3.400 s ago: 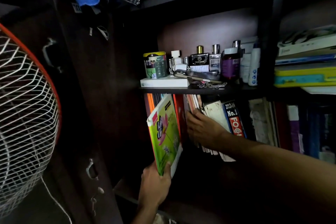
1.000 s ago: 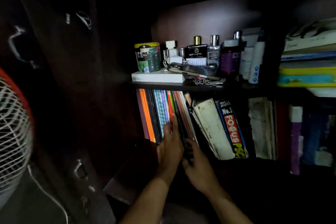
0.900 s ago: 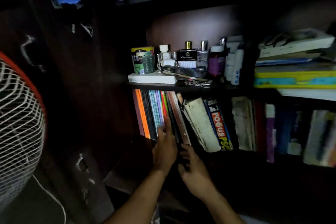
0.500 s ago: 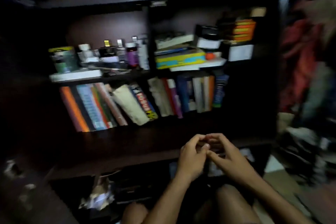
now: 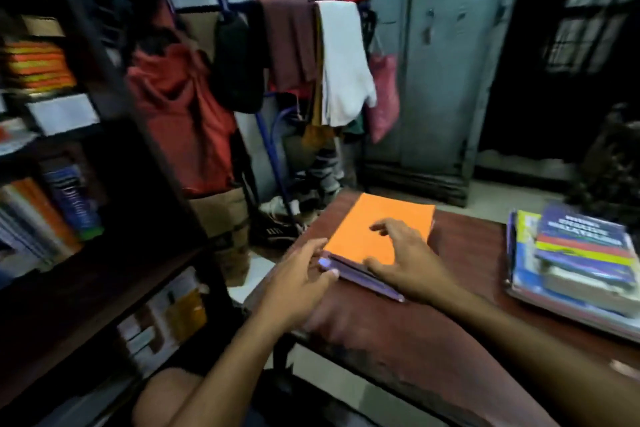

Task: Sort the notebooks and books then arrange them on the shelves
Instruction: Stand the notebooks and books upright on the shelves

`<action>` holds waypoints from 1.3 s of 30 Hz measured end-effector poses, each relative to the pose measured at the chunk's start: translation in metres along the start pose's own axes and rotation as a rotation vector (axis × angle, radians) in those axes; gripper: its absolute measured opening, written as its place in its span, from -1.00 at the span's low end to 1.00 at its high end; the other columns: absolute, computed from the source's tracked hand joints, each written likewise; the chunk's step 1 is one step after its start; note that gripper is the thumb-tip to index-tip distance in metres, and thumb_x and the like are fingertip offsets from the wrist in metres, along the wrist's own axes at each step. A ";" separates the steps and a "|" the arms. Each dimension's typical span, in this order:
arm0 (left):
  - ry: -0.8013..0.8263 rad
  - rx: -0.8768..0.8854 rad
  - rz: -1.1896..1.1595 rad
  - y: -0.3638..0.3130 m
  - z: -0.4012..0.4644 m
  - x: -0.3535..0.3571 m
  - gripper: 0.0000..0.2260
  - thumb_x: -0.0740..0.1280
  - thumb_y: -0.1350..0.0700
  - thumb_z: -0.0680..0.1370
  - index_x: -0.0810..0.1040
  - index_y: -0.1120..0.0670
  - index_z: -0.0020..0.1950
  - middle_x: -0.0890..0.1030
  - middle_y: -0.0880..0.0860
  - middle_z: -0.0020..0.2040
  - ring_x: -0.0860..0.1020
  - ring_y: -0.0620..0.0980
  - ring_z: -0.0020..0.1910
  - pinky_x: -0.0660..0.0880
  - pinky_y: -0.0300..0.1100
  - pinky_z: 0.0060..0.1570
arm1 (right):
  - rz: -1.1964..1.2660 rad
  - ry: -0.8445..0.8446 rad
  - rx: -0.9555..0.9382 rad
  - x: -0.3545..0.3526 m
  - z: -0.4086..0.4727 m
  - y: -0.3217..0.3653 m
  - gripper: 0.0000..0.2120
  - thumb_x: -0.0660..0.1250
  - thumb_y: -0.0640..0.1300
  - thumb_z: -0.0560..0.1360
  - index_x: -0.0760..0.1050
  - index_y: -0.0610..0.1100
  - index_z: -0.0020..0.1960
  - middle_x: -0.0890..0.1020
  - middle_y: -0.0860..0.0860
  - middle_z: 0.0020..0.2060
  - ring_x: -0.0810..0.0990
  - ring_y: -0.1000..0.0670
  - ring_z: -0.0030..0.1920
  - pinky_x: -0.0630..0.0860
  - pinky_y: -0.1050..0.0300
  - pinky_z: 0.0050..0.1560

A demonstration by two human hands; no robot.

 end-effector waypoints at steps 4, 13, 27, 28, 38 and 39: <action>0.041 -0.063 0.082 0.009 0.015 0.027 -0.34 0.39 -0.16 0.56 0.21 -0.09 0.59 0.31 -0.08 0.54 0.28 -0.09 0.51 0.25 -0.20 0.40 | 0.261 -0.010 0.435 0.001 -0.016 -0.103 -0.30 0.45 0.00 0.51 0.21 -0.11 0.53 0.39 -0.14 0.40 0.39 -0.17 0.36 0.36 0.01 0.27; 0.098 -0.292 0.000 0.028 0.077 0.057 -0.34 0.25 -0.22 0.62 0.13 0.01 0.64 0.32 -0.01 0.55 0.33 -0.03 0.49 0.22 -0.24 0.28 | 0.829 -0.195 0.653 0.038 0.000 -0.137 -0.55 0.38 -0.10 0.56 0.28 -0.05 0.36 0.56 -0.03 0.20 0.56 -0.05 0.11 0.50 0.02 0.14; 0.107 -0.525 -0.168 0.062 0.047 0.066 -0.31 0.36 -0.53 0.26 0.64 0.00 0.08 0.72 0.00 -0.06 0.68 0.06 -0.09 0.49 -0.15 -0.32 | 0.840 -0.106 0.634 0.052 -0.011 -0.134 -0.76 0.37 -0.19 0.57 0.43 -0.07 0.21 0.64 -0.05 0.07 0.64 -0.09 0.04 0.58 -0.13 0.17; 0.126 -0.543 -0.251 0.062 0.043 0.065 -0.34 0.40 -0.52 0.26 0.65 -0.04 0.09 0.73 -0.02 -0.04 0.68 0.04 -0.04 0.50 -0.14 -0.22 | 0.832 -0.089 0.621 0.055 -0.014 -0.128 -0.74 0.37 -0.18 0.57 0.41 -0.07 0.23 0.63 -0.04 0.08 0.63 -0.09 0.05 0.57 -0.14 0.18; -0.106 -0.570 -0.686 0.080 -0.037 0.010 -0.73 0.48 0.05 0.53 0.51 0.03 0.17 0.71 0.05 -0.01 0.68 0.00 -0.11 0.57 -0.22 -0.24 | 0.782 0.155 0.559 0.108 -0.018 -0.053 -0.59 0.43 -0.21 0.53 0.41 -0.17 0.34 0.64 -0.11 0.07 0.64 -0.16 0.02 0.57 -0.07 -0.01; -0.169 -0.568 -0.679 0.091 -0.052 -0.011 -0.68 0.50 0.03 0.51 0.49 0.05 0.18 0.70 0.04 0.00 0.67 -0.02 -0.11 0.54 -0.25 -0.26 | 0.766 0.190 0.528 0.120 -0.016 -0.032 -0.59 0.44 -0.22 0.52 0.41 -0.18 0.33 0.64 -0.13 0.07 0.64 -0.17 0.02 0.58 -0.12 0.03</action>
Point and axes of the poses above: each hand's wrist, its own z-axis towards the middle knuckle, its own x-axis out of the palm, y = z × x, the point moved 10 cm from there along z, towards the middle knuckle
